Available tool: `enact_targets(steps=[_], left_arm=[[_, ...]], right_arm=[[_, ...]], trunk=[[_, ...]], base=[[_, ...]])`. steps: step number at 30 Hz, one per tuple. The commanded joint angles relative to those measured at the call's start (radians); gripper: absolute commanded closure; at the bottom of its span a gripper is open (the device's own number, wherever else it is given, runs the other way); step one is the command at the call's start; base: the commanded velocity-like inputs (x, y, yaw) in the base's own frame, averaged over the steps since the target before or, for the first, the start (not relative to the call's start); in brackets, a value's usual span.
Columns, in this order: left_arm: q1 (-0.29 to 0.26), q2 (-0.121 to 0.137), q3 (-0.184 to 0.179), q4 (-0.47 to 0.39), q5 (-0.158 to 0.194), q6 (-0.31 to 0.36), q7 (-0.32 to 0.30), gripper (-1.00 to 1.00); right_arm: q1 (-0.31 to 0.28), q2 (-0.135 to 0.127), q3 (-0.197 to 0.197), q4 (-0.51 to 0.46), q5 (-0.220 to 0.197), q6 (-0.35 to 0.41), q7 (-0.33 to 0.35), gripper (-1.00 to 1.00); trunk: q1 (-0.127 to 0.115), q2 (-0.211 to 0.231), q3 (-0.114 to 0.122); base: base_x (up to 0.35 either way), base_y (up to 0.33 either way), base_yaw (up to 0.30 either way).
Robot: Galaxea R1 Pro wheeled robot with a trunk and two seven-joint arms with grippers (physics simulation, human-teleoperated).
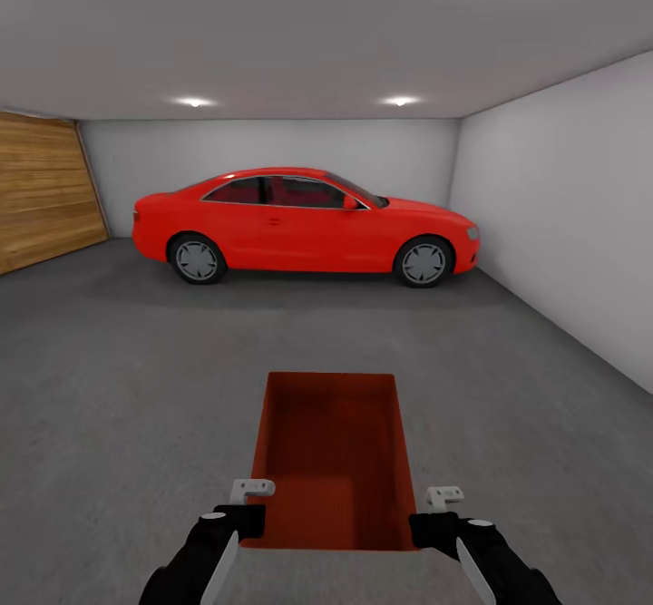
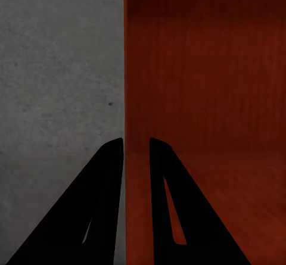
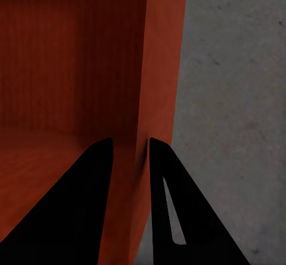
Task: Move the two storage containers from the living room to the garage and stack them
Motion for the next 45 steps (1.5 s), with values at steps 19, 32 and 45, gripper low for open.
enact_targets(steps=[19, 32, 45], left_arm=[[-0.001, -0.012, 0.013, -0.001, 0.004, 0.008, 0.007, 1.0], [-0.001, -0.013, 0.014, -0.001, 0.004, 0.007, 0.008, 1.0], [-0.001, -0.013, 0.013, -0.001, 0.004, 0.007, 0.007, 1.0]], right_arm=[[0.0, 0.003, 0.039, -0.004, 0.0, -0.013, 0.001, 1.0], [0.0, 0.003, 0.039, -0.004, 0.0, -0.013, 0.001, 1.0], [0.0, 0.003, 0.039, -0.004, 0.0, -0.014, 0.001, 1.0]], trunk=[[0.0, -0.002, -0.002], [0.0, -0.002, -0.002], [0.0, -0.002, -0.002]], base=[[0.003, 0.017, 0.0], [0.0, 0.011, 0.0], [0.0, 0.0, 0.0]])
